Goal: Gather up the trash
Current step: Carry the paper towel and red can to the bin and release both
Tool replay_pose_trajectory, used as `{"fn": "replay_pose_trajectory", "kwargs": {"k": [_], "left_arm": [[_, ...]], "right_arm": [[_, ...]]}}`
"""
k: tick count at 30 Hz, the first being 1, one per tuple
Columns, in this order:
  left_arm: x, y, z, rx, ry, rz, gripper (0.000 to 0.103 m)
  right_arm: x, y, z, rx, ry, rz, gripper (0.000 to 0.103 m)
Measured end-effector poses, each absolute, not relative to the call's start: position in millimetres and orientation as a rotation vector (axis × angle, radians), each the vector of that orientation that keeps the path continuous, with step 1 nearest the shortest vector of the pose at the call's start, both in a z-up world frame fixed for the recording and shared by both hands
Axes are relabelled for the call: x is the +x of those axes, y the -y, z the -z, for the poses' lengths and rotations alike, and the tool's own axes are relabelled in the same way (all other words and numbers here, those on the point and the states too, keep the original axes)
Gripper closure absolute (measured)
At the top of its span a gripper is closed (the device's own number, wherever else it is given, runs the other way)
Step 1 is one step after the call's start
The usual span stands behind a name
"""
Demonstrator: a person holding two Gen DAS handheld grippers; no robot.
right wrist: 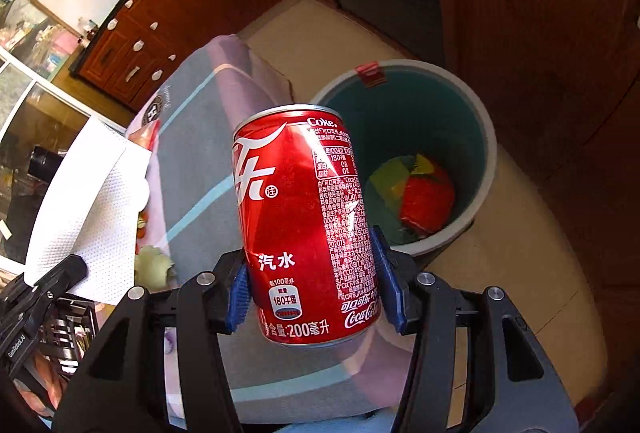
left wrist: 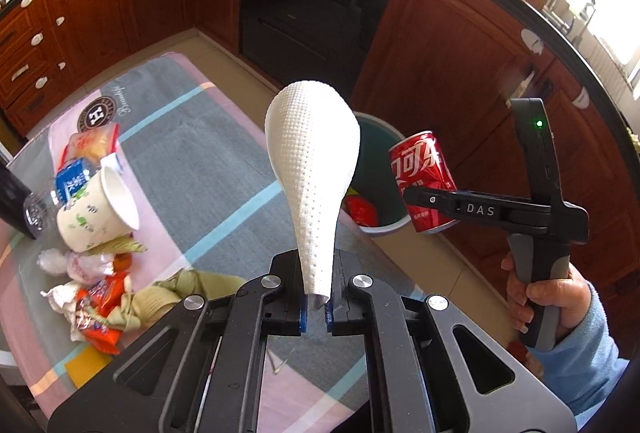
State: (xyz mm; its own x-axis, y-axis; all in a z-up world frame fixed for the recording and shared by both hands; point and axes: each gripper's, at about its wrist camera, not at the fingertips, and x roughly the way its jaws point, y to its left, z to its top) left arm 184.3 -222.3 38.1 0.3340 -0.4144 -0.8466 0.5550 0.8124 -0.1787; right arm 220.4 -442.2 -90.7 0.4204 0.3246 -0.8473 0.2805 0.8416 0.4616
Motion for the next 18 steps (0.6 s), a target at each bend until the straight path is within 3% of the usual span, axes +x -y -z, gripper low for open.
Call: {"fn": "replay_pose_trajectory", "kwargs": {"k": [14,17,18], "left_arm": [[236.9,328.0,24.5,0.228,-1.159,0.725,0.097],[243.4,338.4,39.1,0.243,-1.183,0.71,0.094],[245.1,340.4,43.4,0.246,-1.195,0.703,0.087]], "right_arm": [[241.4,508.0,132.1,0.643,-1.202,0.077,0.052],[245.6,510.3,136.7,0.646,-1.208,0.08,0.052],[246.5,510.7,137.8,0.647,-1.209,0.08,0.052]]}}
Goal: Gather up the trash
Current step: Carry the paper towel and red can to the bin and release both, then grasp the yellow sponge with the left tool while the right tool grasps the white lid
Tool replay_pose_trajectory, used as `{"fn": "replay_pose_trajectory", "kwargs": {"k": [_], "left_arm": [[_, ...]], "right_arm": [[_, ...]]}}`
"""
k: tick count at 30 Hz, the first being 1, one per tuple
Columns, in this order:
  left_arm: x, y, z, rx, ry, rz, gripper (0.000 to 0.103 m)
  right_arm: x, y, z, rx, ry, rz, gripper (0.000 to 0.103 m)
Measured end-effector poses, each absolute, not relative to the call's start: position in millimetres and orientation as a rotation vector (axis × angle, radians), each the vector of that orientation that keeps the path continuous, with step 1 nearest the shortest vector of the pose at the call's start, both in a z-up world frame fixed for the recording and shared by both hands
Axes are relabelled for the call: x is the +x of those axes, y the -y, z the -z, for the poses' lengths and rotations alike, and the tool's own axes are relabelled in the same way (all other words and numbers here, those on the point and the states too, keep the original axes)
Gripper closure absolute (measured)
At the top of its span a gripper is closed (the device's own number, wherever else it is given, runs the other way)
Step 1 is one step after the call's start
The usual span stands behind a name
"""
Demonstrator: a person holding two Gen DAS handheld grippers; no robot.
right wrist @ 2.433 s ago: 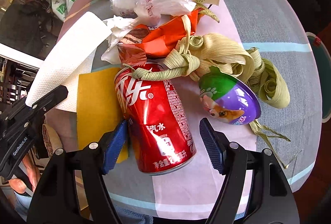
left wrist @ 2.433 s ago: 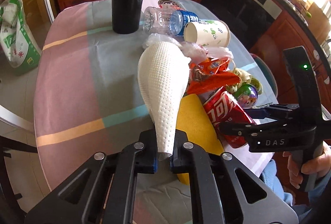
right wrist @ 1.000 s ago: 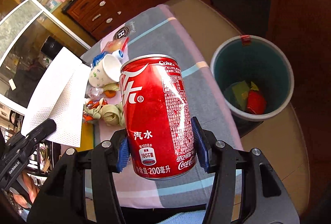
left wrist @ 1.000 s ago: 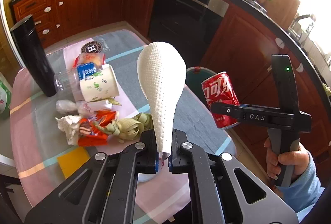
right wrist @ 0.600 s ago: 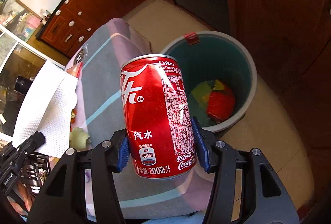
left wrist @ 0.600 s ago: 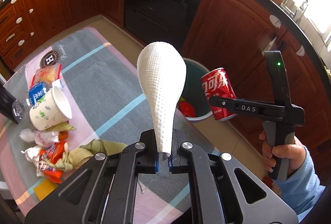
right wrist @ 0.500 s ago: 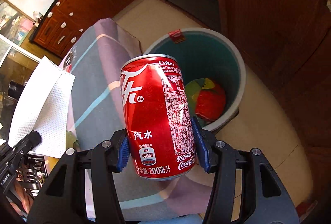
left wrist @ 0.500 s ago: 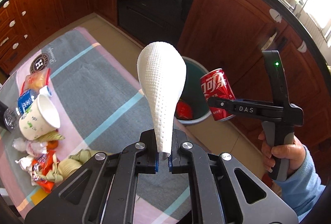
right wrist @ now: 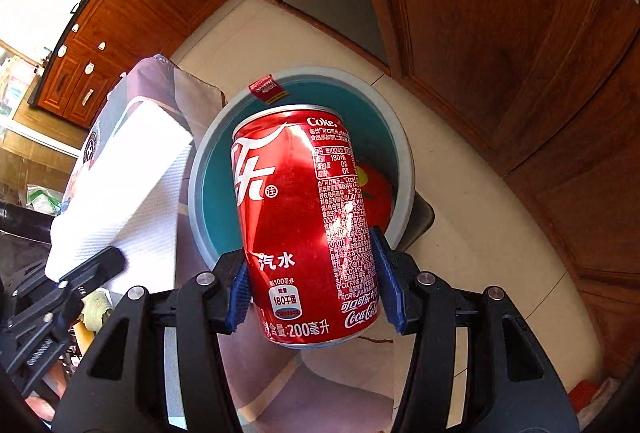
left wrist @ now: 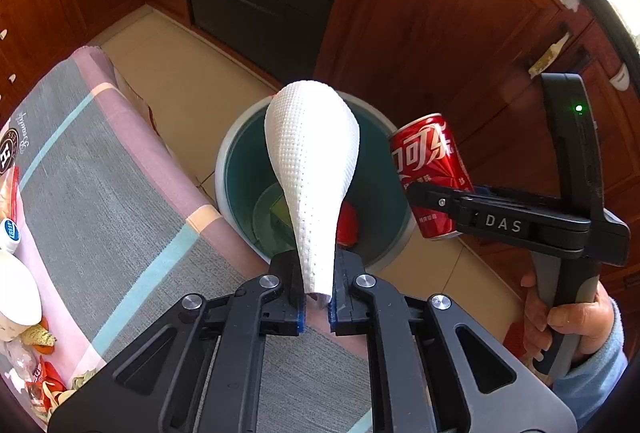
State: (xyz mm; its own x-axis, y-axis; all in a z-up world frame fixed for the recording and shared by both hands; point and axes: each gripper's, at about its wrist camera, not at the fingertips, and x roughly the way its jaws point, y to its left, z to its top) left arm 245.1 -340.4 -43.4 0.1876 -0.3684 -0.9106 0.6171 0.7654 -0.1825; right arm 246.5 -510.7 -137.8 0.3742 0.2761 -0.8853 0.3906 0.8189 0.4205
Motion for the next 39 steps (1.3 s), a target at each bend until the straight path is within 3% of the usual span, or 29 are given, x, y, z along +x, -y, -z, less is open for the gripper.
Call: {"fn": "replay_pose_trajectory", "kwargs": {"k": [1,3,14,16,17,19,20,26,29,39], "left_arm": [[246.4,340.6,46.1,0.245,-1.203,0.696,0.069],[245.9,338.4,47.2,0.245,-1.182,0.68,0.055],[246.7,324.3,51.4,0.214,-1.197,0.663,0.032],[247.4,321.2,50.1,0.211,-1.202,0.661,0.023],[247.1,319.7,50.4,0.212,-1.201,0.657,0.021],[248.8,318.2,52.3,0.214,-1.196,0.649,0.011],[248.5,316.9,52.7,0.214,-1.192,0.646,0.01],[243.0,312.7,53.0,0.209,-1.211,0.65,0.008],[237.6,309.3,50.0,0.204,-1.212,0.654,0.007],[212.2,292.5,36.6,0.207,-1.195,0.662,0.006]], "right_arm": [[246.9,511.7,139.4,0.648,-1.212,0.079,0.052],[248.6,511.8,141.2,0.645,-1.218,0.076,0.052],[259.5,500.6,148.5,0.631,-1.25,0.056,0.052],[262.2,496.8,150.0,0.628,-1.263,0.049,0.052],[263.2,495.3,150.8,0.628,-1.268,0.049,0.049],[265.0,492.9,152.3,0.64,-1.278,0.043,0.033],[265.5,492.0,152.1,0.641,-1.278,0.046,0.028],[263.4,487.0,146.2,0.614,-1.293,0.072,0.027],[260.3,483.4,142.9,0.602,-1.305,0.084,0.021],[242.5,457.2,125.3,0.551,-1.322,0.089,0.019]]}}
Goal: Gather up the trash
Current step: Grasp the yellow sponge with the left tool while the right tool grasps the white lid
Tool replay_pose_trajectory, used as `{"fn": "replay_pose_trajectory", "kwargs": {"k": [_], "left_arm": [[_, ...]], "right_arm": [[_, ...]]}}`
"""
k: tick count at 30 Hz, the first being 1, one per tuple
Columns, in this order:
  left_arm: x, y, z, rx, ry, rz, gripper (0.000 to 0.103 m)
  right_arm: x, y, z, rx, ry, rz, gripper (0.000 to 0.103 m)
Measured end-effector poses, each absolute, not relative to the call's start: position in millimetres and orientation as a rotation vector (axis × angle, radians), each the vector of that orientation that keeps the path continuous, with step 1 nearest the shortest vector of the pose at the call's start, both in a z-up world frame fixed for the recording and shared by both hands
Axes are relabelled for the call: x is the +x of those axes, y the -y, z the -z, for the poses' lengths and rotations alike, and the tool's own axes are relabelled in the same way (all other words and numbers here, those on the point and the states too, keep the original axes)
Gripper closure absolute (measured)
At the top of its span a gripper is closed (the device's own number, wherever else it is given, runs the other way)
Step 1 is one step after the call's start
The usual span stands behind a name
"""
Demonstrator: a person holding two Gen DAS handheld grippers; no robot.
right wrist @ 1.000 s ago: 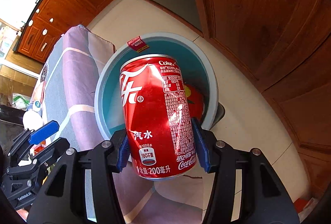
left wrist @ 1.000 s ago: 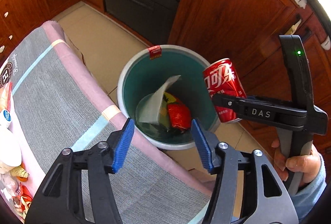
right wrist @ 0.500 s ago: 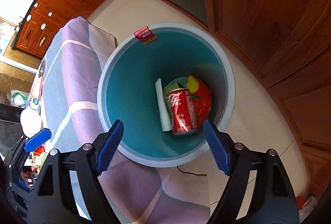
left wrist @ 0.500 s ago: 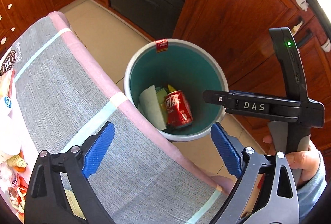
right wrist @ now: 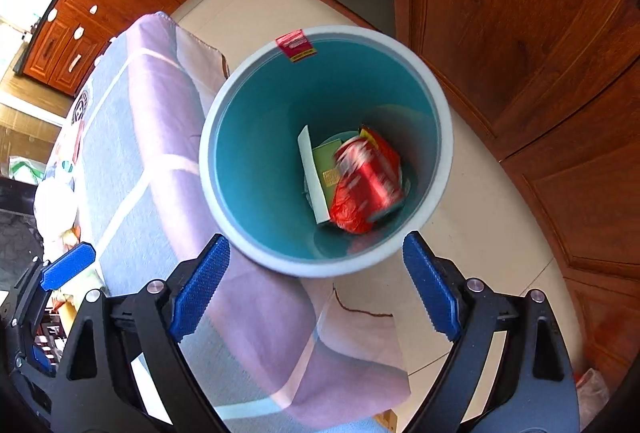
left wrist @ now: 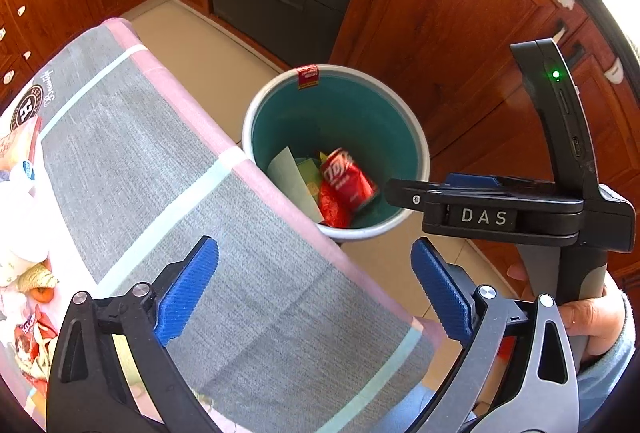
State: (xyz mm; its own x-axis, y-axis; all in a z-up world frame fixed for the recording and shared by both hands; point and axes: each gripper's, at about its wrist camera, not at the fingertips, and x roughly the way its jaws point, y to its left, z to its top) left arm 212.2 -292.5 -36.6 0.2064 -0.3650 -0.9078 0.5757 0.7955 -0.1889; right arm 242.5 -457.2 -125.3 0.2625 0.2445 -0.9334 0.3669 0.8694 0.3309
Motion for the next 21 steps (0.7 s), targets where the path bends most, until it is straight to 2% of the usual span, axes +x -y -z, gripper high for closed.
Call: {"fn": "replay_pose_trajectory", "kwargs": {"k": [21], "left_arm": [[158.3,191.9,4.4,0.103,-1.135,0.577,0.004]], "right_arm": [[199.9,375.2,73.3,0.438,-1.305,0.051,0.017]]}}
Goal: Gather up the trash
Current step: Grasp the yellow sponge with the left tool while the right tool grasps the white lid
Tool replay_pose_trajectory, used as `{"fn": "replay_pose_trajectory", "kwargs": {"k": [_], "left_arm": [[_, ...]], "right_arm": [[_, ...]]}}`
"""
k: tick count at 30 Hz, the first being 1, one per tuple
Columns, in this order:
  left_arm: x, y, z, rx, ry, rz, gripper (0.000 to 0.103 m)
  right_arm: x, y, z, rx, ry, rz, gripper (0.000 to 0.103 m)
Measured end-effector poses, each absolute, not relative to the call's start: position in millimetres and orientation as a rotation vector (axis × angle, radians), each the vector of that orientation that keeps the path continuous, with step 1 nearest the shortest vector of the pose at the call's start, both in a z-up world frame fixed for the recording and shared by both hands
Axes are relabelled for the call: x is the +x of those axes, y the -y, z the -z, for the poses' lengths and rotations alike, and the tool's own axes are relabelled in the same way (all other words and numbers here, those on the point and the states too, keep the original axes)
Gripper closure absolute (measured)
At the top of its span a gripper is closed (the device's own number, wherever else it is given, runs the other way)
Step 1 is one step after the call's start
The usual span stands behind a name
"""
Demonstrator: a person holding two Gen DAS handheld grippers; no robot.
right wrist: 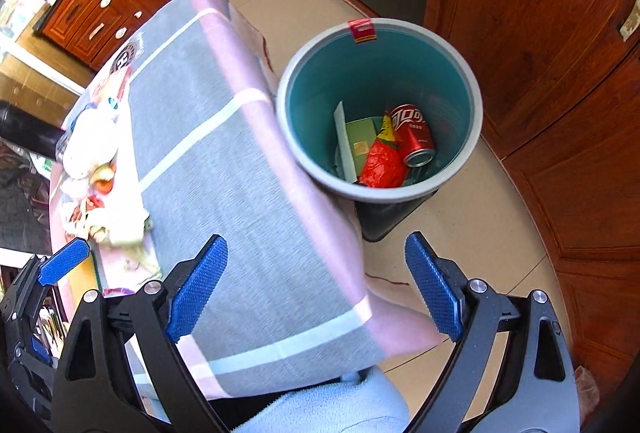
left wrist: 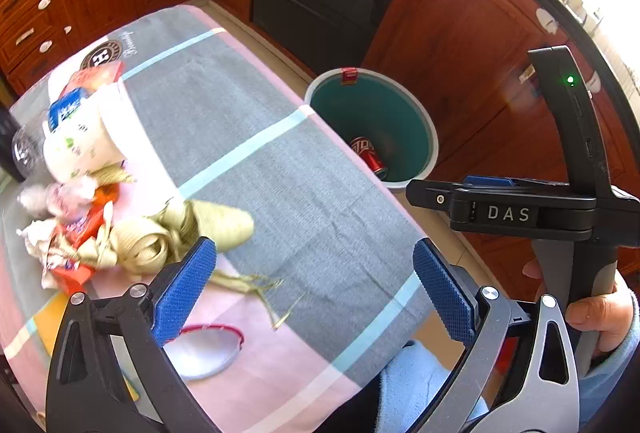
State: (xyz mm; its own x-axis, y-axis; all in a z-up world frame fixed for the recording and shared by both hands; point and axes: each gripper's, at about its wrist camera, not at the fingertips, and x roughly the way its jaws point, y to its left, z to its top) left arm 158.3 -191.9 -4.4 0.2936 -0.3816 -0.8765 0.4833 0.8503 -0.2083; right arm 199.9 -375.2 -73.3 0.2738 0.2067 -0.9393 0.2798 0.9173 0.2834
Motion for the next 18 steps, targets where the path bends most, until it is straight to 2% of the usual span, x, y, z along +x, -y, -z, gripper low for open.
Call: {"fn": "replay_pose_trajectory", "kwargs": {"k": [18], "left_arm": [[124.5,39.8,25.1,0.001,-1.13,0.342,0.004]], "right_arm": [[194.7,232.9,63.3,0.284,-1.361,-0.136,0.017]]}}
